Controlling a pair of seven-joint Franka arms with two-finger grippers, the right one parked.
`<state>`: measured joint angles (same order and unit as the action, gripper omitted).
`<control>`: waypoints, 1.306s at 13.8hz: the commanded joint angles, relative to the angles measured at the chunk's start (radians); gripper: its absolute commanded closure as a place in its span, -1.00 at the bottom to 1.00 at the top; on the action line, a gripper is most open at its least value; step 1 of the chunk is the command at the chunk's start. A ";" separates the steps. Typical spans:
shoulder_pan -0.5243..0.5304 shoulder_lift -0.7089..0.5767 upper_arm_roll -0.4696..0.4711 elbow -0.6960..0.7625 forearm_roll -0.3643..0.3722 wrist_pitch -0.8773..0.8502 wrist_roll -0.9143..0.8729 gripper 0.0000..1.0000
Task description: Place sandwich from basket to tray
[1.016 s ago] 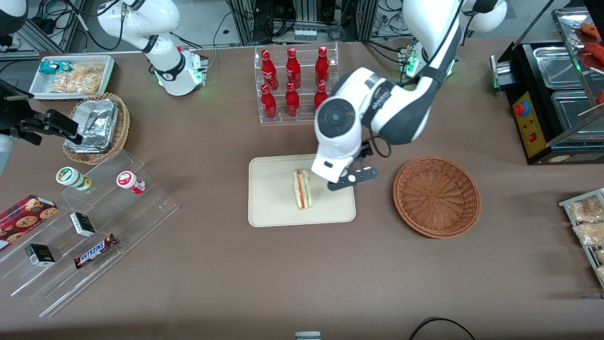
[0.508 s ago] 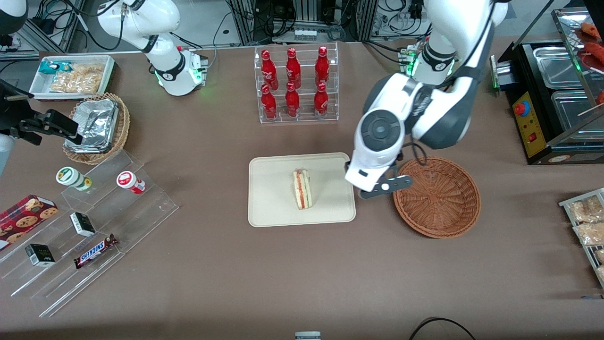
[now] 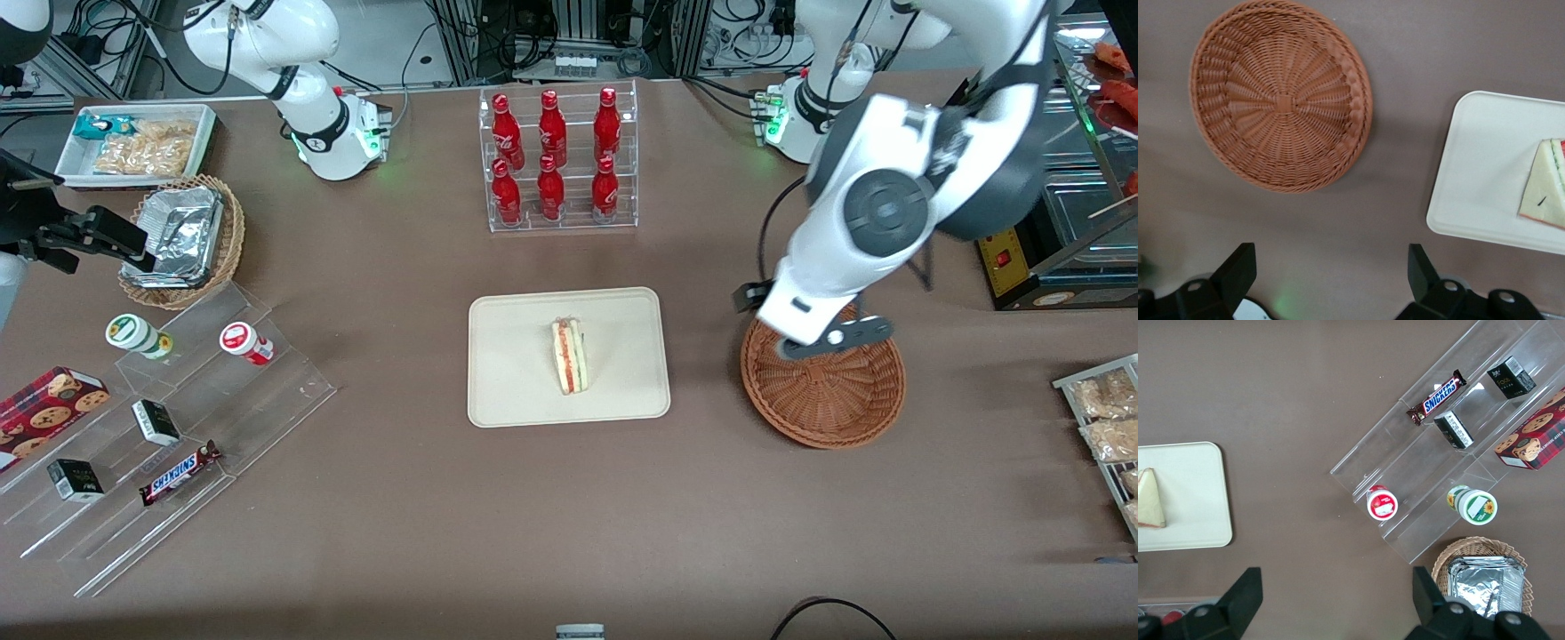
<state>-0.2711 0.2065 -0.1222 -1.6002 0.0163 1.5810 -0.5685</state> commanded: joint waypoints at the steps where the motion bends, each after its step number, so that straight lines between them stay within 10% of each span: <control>1: 0.122 -0.103 -0.098 -0.086 0.039 -0.033 0.094 -1.00; 18: 0.276 -0.268 0.019 -0.032 0.027 -0.194 0.582 -1.00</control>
<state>-0.0008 -0.0376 -0.1082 -1.6442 0.0460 1.3983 -0.0025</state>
